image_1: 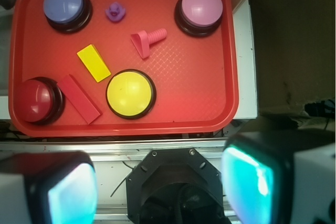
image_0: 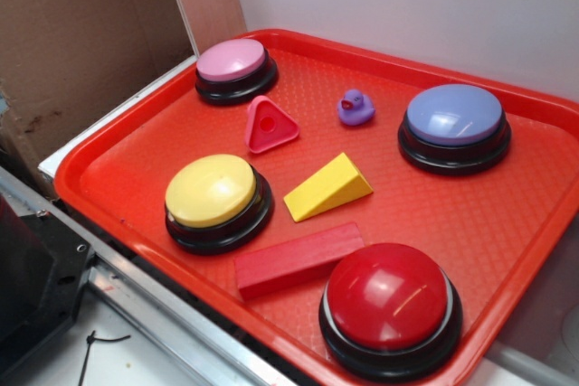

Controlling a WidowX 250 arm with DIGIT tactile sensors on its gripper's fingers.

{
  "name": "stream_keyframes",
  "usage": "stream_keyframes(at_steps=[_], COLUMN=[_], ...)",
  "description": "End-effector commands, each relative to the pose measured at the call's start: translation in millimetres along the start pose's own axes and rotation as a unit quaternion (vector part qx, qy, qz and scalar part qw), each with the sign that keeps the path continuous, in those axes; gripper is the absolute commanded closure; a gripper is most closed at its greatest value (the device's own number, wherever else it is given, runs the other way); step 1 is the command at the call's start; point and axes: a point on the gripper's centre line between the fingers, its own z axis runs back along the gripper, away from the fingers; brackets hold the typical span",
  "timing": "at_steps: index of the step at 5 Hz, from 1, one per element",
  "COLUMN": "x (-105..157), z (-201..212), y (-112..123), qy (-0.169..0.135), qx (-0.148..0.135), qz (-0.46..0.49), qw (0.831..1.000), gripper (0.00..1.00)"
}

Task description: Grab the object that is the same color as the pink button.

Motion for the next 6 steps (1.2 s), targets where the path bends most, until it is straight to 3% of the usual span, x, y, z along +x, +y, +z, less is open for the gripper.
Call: stream_keyframes(at_steps=[1, 3, 4, 6], x=[0.0, 0.0, 27.5, 111.6], z=[0.0, 0.0, -33.1, -78.8], y=[0.0, 0.0, -11.5, -3.3], qy=[0.0, 0.0, -0.015, -0.007], qx=[0.0, 0.0, 0.03, 0.073], qz=[0.0, 0.0, -0.069, -0.053], qw=[1.0, 1.0, 0.997, 0.996], gripper=[0.0, 0.0, 0.0, 0.0])
